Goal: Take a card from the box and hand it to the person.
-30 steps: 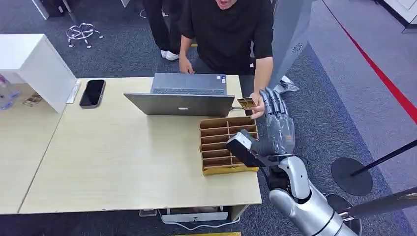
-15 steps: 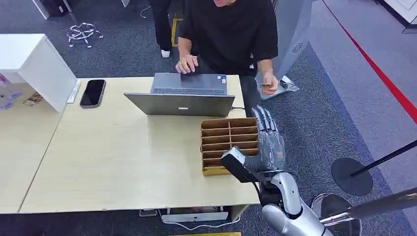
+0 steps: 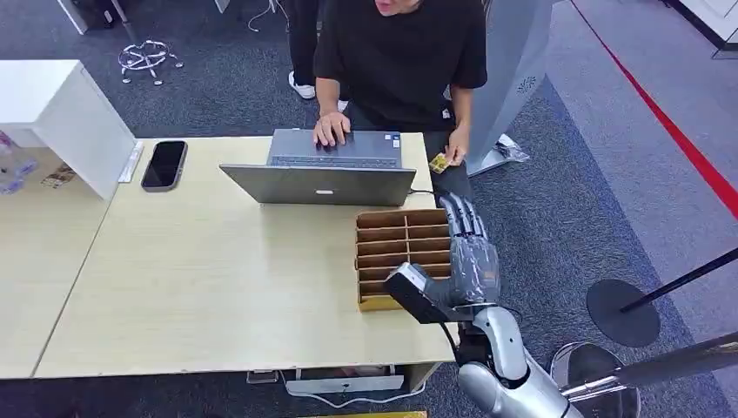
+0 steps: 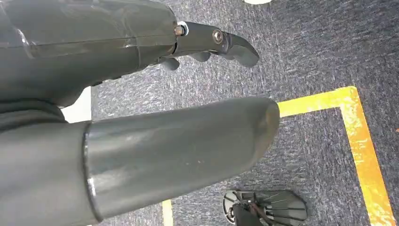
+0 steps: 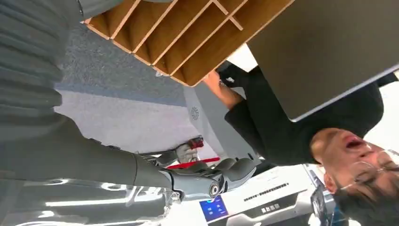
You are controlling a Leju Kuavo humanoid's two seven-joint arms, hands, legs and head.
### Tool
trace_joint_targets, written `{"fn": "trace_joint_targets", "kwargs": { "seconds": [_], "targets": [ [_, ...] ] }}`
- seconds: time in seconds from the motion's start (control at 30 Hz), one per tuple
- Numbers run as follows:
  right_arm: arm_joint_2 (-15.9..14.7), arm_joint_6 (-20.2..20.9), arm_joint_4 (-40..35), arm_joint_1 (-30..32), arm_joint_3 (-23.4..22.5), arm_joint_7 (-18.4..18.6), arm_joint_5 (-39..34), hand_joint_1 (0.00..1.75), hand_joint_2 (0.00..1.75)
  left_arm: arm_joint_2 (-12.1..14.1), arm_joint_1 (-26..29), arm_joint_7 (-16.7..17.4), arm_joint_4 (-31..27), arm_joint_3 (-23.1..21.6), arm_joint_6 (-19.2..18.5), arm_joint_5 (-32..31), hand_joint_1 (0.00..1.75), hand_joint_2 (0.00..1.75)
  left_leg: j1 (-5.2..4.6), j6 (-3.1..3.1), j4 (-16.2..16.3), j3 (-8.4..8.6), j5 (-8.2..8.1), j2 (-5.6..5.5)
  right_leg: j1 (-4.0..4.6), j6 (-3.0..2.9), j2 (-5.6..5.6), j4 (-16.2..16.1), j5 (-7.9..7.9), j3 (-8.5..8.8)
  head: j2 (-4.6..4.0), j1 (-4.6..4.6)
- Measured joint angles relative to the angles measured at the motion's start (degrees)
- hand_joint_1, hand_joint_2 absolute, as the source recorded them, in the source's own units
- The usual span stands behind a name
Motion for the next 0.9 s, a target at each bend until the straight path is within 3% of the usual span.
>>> {"fn": "trace_joint_targets", "kwargs": {
  "seconds": [0.27, 0.37, 0.5, 0.57, 0.67, 0.9],
  "targets": [
    [0.52, -1.94, 1.40, 0.11, -0.07, 1.45, -2.74, 0.00, 1.75, 0.00, 0.00, 0.42, 0.00, 0.00, 0.37, 0.17, 0.00, 0.00, 0.00, 0.00, 0.00, 0.00, 0.00, 0.00, 0.00, 0.00, 0.00, 0.00, 0.00, 0.00, 0.00, 0.00],
    [1.12, -3.98, 1.99, 0.34, -0.20, -3.22, -11.90, 0.00, 1.75, 0.00, 0.01, 0.15, 0.00, 0.00, 0.37, 0.48, 0.00, 0.00, 0.00, 0.00, 0.00, 0.00, 0.00, 0.00, 0.00, 0.00, 0.00, 0.00, 0.00, 0.00, 0.00, 0.00],
    [3.04, -4.41, 2.69, 1.23, -1.83, -14.07, -28.73, 0.00, 1.75, 0.00, 0.02, -0.37, 0.00, 0.00, 0.35, 0.92, 0.00, 0.00, 0.00, 0.00, 0.00, 0.00, 0.00, 0.00, 0.00, 0.00, 0.00, 0.00, 0.00, -0.01, 0.00, -0.02],
    [4.02, -4.55, 2.91, 1.71, -2.86, -17.94, -33.50, 0.00, 1.75, 0.00, 0.01, -0.44, 0.00, 0.00, 0.35, 1.05, 0.00, 0.00, 0.00, 0.00, 0.00, 0.00, 0.00, 0.00, 0.00, 0.00, 0.00, 0.00, 0.00, -0.01, 0.00, -0.02],
    [5.53, -4.67, 3.23, 2.52, -4.65, -21.39, -35.67, 0.00, 1.75, 0.00, 0.01, -0.41, 0.00, 0.00, 0.35, 1.07, 0.00, 0.00, 0.00, 0.00, 0.00, 0.00, 0.00, 0.00, 0.00, 0.00, 0.00, 0.00, 0.00, -0.01, 0.00, -0.02],
    [8.39, -4.72, 3.74, 3.81, -8.35, -24.68, -36.41, 0.00, 1.75, 0.00, 0.02, -0.37, 0.00, 0.00, 0.31, 1.09, 0.00, 0.00, 0.00, 0.00, 0.00, 0.01, 0.00, 0.00, 0.00, 0.00, 0.01, 0.00, 0.00, 0.00, 0.00, 0.00]
  ]
}}
